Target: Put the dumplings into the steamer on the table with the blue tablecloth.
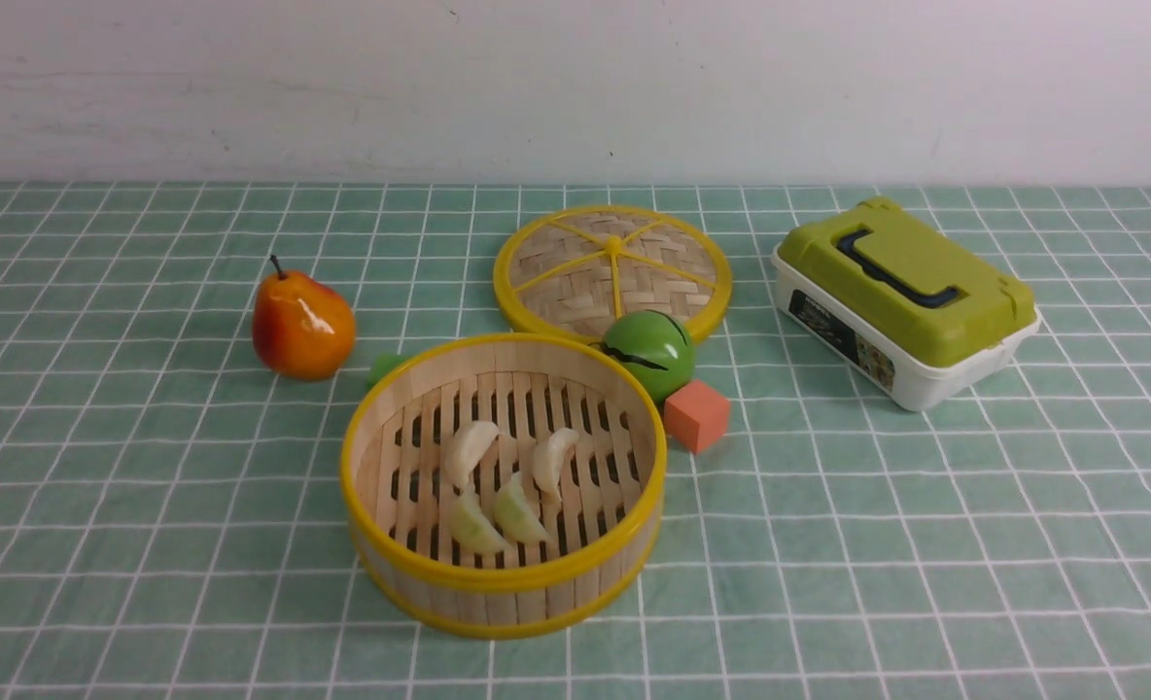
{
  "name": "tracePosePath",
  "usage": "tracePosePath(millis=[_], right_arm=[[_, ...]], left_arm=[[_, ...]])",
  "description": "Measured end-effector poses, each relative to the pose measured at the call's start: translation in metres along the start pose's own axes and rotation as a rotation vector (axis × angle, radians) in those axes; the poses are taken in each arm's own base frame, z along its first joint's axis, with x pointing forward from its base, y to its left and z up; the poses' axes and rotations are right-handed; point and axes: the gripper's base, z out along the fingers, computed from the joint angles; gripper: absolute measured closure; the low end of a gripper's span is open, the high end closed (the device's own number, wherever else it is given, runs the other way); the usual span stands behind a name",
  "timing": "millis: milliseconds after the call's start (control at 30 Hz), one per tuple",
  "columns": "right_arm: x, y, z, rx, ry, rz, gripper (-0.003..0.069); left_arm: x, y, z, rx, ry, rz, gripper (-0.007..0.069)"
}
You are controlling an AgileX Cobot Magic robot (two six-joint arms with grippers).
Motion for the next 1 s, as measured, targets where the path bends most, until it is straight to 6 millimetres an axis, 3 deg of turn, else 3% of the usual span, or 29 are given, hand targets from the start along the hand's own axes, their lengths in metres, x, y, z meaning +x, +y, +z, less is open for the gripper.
tracePosePath(millis=[600, 867, 1000], right_arm=[[0.000, 0.000, 0.000, 0.003, 0.003, 0.001, 0.0641], [0.000, 0.000, 0.000, 0.003, 0.003, 0.001, 0.0633], [0.000, 0.000, 0.000, 0.003, 0.003, 0.001, 0.0627]], left_arm=[[0.001, 0.000, 0.000, -0.001, 0.002, 0.002, 0.0502], [0.022, 0.013, -0.007, -0.111, -0.052, -0.010, 0.0505], [0.035, 0.007, -0.011, -0.085, -0.164, -0.015, 0.0589]])
